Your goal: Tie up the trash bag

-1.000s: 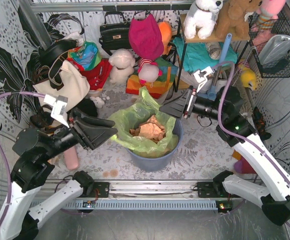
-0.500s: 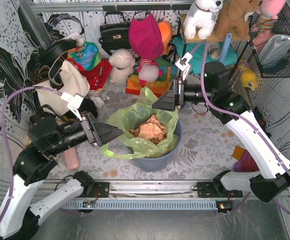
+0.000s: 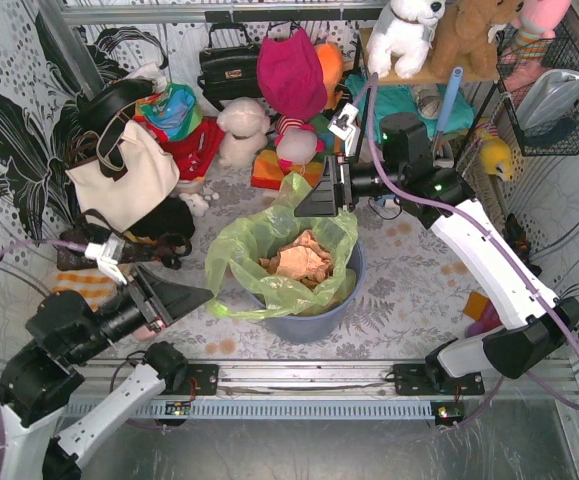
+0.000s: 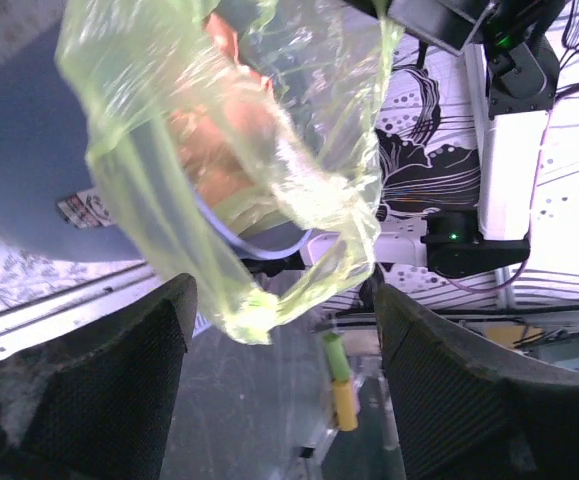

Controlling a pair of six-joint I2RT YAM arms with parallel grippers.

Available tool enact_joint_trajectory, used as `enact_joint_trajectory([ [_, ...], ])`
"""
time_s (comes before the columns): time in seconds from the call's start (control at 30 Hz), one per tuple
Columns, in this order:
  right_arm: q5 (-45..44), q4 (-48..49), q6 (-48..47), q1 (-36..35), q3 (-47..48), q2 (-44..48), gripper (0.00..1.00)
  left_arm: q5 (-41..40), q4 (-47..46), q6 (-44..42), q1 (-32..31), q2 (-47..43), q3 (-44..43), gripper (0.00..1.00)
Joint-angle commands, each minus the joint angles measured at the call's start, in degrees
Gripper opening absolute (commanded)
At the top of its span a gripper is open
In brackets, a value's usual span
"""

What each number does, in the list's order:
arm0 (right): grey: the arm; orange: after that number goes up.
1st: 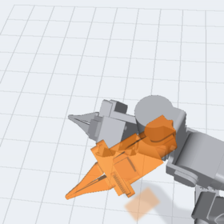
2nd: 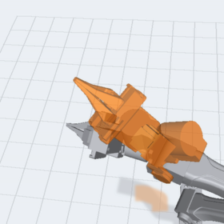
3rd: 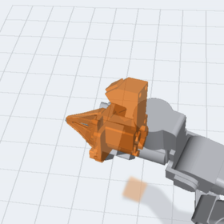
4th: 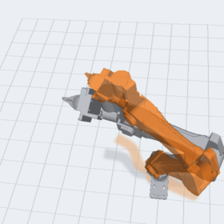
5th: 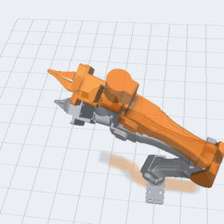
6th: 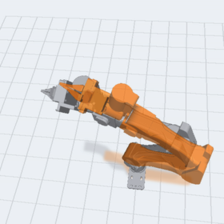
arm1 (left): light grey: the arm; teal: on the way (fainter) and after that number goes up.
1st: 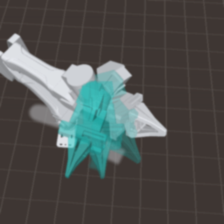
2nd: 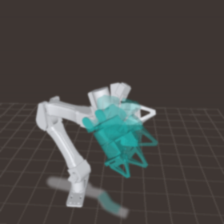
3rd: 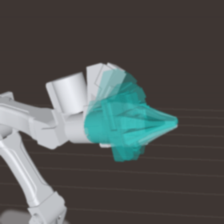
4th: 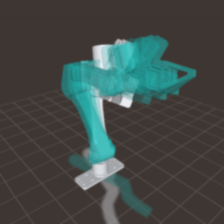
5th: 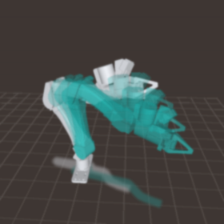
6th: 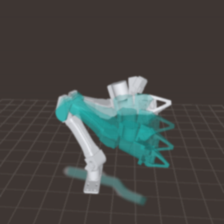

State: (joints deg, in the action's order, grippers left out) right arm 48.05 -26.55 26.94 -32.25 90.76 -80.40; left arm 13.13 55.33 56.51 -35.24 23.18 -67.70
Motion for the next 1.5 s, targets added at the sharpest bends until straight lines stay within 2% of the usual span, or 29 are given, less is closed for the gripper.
enact_joint_trajectory([
  [0.0, 3.5, 2.1, -0.4, -0.3, 2.0, -1.0, 0.65, 3.6, -12.4, 12.6, 0.0, -7.6, 12.2, 0.81],
  [0.13, 3.7, 2.2, 0.0, -0.3, 2.6, -1.9, 0.62, 5.9, -20.5, 16.2, 0.0, -11.1, 20.2, 0.83],
  [0.3, 3.6, 2.3, 0.0, -0.3, 2.6, -1.9, 0.62, 6.5, -22.6, 15.8, 0.0, -10.6, 22.5, 0.84],
  [0.37, 3.5, 2.2, 0.0, -0.3, 2.5, -1.9, 0.62, 4.7, -17.1, 13.8, 0.0, -9.4, 21.4, 0.83],
  [0.5, 3.1, 2.2, 0.1, -0.3, 2.2, -1.8, 0.60, -5.1, -0.4, 8.8, 0.0, -6.2, 10.8, 0.82],
  [0.6, 2.7, 2.2, 0.1, -0.3, 1.8, -1.5, 0.59, -9.1, 4.9, 8.4, -0.1, -5.2, 5.5, 0.82],
  [0.7, 2.4, 2.3, 0.2, -0.3, 1.3, -1.5, 0.59, -10.4, 7.9, 9.5, -0.1, -5.4, 5.9, 0.82],
  [0.9, 2.4, 3.2, 0.8, -0.3, 0.9, -1.7, 0.60, -1.0, -6.0, 14.8, -0.1, -12.3, 21.2, 0.81],
  [1.13, 2.9, 4.5, 1.6, -0.3, 0.1, -1.6, 0.59, 5.9, -25.7, 20.2, 0.0, -16.4, 32.5, 0.80],
  [1.23, 3.5, 6.2, 2.7, -0.3, -1.3, -1.3, 0.57, 7.2, -32.5, 21.9, -0.1, -16.7, 35.5, 0.74],
  [1.33, 4.3, 9.1, 4.8, -0.3, -3.1, -0.9, 0.53, 7.1, -35.9, 22.0, -0.1, -16.1, 35.9, 0.57],
  [1.4, 4.7, 11.7, 6.4, -0.3, -4.2, -0.8, 0.43, 6.7, -37.2, 21.1, 0.0, -15.3, 34.9, 0.42],
  [1.47, 4.8, 14.6, 8.7, -0.3, -5.4, -0.7, 0.27, 6.3, -39.2, 19.7, 0.0, -13.6, 33.1, 0.31],
])
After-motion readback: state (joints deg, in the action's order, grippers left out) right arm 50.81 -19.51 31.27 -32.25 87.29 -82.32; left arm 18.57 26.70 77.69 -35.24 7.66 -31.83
